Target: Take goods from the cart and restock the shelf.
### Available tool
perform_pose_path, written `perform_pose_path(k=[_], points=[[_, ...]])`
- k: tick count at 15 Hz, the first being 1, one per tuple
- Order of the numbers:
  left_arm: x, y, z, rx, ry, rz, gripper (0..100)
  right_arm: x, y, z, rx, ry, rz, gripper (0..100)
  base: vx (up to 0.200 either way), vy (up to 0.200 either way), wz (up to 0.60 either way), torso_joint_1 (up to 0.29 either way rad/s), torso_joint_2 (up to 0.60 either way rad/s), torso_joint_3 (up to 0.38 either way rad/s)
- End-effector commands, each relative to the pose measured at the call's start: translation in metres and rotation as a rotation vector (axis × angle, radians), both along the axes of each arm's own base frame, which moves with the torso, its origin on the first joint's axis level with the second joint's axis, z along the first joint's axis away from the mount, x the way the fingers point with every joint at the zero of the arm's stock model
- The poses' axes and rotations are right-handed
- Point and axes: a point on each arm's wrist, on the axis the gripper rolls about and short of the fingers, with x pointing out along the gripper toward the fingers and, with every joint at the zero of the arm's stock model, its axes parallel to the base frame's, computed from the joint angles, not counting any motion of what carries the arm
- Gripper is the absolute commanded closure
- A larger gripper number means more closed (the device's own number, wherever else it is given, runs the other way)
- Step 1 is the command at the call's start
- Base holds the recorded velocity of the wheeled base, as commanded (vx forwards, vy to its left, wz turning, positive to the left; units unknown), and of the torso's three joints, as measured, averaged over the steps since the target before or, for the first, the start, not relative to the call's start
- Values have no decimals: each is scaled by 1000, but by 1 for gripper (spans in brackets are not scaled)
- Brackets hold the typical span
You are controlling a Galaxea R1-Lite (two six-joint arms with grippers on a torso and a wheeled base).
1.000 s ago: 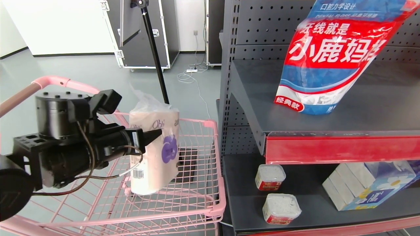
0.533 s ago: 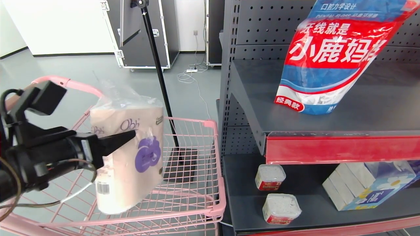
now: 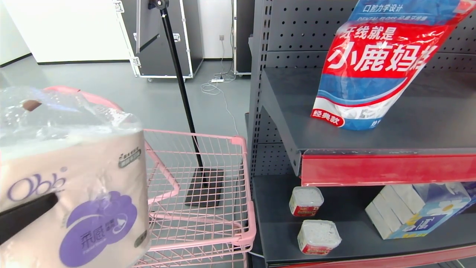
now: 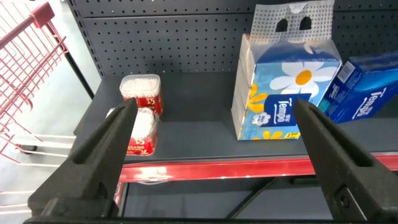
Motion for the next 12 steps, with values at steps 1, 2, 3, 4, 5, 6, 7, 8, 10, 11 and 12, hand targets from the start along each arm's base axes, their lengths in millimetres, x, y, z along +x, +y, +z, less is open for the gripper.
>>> perform_pose_path(k=[1, 2, 3, 4, 5, 6, 7, 8, 10, 11, 12], points=[[-40, 16, -4, -34, -84, 14, 100, 0, 0, 0, 0, 1, 0, 0, 0, 0, 0, 0, 0, 0], [-46, 18, -7, -35, -87, 16, 100, 0, 0, 0, 0, 1, 0, 0, 0, 0, 0, 0, 0, 0], [-56, 22, -14, -36, -89, 16, 100, 0, 0, 0, 1, 1, -2, 0, 0, 0, 0, 0, 0, 0], [-61, 24, -20, -39, -100, 15, 100, 0, 0, 0, 1, 1, -2, 0, 0, 0, 0, 41, -173, -134], [-66, 26, -24, -42, -110, 17, 100, 0, 0, 0, 1, 1, -2, 0, 0, 0, 0, 71, -305, -237], [-71, 28, -28, -42, -110, 17, 100, 0, 0, 0, 0, 1, -2, 0, 0, 0, 0, 85, -403, -300], [-72, 29, -29, -41, -111, 17, 100, 0, 0, 0, 0, 1, -2, 0, 0, 0, 0, 100, -447, -330], [-72, 29, -30, -40, -110, 17, 100, 0, 0, 0, 0, 1, -2, 0, 0, 0, 0, 124, -471, -349], [-70, 29, -36, -29, -94, 56, 100, 0, 0, 0, 0, 1, -2, 0, 0, 0, 0, 149, -498, -366], [-70, 29, -37, -27, -92, 69, 100, 0, 0, 0, 0, 1, -2, 0, 0, 0, 0, 159, -515, -369], [-69, 29, -38, -25, -90, 82, 100, 0, 0, 0, 0, 1, -2, 0, 0, 0, 0, 163, -525, -369]])
